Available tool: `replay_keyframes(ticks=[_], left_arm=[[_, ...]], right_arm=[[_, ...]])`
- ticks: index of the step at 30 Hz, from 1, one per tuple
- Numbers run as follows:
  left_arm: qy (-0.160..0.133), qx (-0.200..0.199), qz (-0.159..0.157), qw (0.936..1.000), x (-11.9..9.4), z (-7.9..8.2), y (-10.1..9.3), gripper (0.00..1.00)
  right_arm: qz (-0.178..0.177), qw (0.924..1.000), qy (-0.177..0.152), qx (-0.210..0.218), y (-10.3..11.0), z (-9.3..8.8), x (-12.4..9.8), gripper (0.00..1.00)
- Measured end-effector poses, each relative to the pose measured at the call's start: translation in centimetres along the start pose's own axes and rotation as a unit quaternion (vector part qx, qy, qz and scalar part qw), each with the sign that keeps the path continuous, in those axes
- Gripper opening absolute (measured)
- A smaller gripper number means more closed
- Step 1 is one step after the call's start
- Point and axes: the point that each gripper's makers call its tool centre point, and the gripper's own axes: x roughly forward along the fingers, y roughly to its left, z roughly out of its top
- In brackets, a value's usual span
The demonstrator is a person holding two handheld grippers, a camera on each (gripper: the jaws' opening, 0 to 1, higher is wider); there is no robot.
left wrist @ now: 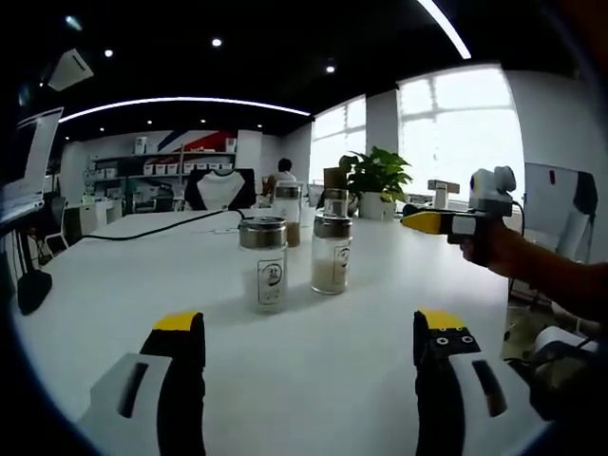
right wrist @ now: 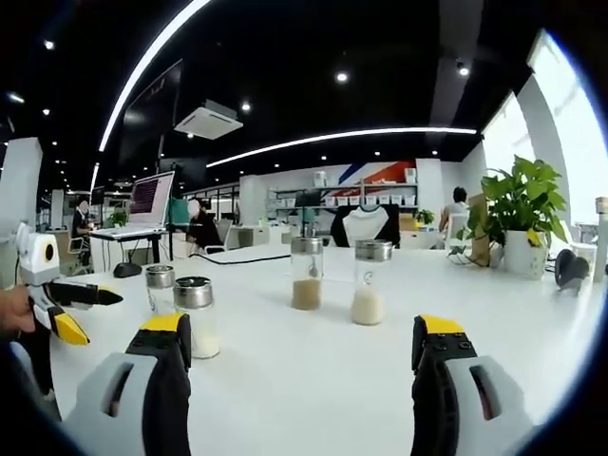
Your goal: Rotate the seasoning bottle until the label or dispensing opening points toward the visible target arrow and the bottle remains upright within the marked orientation range
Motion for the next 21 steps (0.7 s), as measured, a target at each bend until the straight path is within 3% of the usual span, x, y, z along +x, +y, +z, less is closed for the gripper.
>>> replay_keyframes(ticks=[7,9,13,21], left_arm=[[-0.004,-0.004,0.002,1.0,-0.1,0.2,0.2,0.95],[-0.005,-0.005,0.002,1.0,-0.1,0.2,0.2,0.95],[-0.006,-0.007,0.001,1.0,-0.1,0.2,0.1,0.95],[-0.007,-0.009,0.0,0.9999,-0.1,0.2,0.1,0.95]], right_arm=[[0.011,0.9998,-0.003,-0.014,0.6,0.3,0.7,0.98],[0.01,0.9998,0.013,-0.01,0.4,-0.4,0.9,0.9],[0.006,0.9999,0.007,0.011,0.1,-0.3,1.3,0.98],[0.002,0.9999,0.008,0.01,-0.1,-0.4,2.0,0.99]])
